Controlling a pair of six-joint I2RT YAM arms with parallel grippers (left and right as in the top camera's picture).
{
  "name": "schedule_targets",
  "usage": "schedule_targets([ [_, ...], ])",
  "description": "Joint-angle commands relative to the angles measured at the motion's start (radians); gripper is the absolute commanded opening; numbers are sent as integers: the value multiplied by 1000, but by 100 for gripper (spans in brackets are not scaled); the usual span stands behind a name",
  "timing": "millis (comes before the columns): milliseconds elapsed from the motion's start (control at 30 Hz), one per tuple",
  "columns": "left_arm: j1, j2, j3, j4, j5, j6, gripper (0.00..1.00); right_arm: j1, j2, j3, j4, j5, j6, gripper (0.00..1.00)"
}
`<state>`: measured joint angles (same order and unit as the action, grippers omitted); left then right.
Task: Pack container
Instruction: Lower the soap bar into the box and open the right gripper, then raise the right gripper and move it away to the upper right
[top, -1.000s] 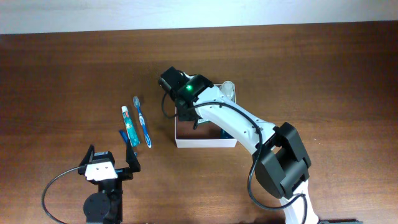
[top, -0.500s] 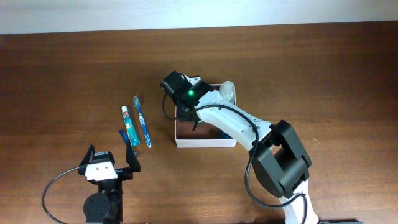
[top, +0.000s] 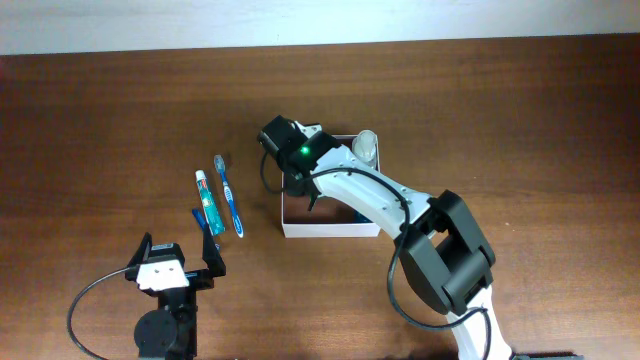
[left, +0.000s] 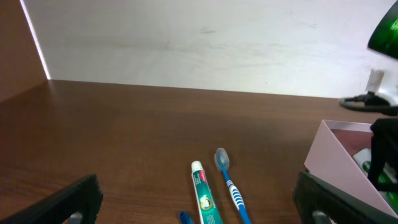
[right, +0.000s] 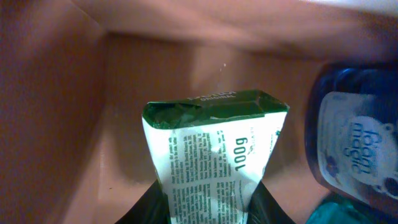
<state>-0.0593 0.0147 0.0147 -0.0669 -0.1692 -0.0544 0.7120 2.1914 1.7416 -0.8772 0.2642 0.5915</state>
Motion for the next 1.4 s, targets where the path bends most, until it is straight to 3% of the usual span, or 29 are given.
schedule_targets([
  [0,5,-9,-5,2,-11,-13,99,-6,24,-5,3,6,16,28],
  [167,5,-9,-5,2,-11,-13,99,-6,24,-5,2,6,16,28],
  [300,5,-9,-5,2,-11,-13,99,-6,24,-4,-8,6,16,40],
  [767,5,-9,-5,2,-11,-13,99,-7,-27,98,-94,10,-18,40],
  [1367,5,-9,-5,2,-11,-13,99,-53,-54,663,-491,-5,-143,40],
])
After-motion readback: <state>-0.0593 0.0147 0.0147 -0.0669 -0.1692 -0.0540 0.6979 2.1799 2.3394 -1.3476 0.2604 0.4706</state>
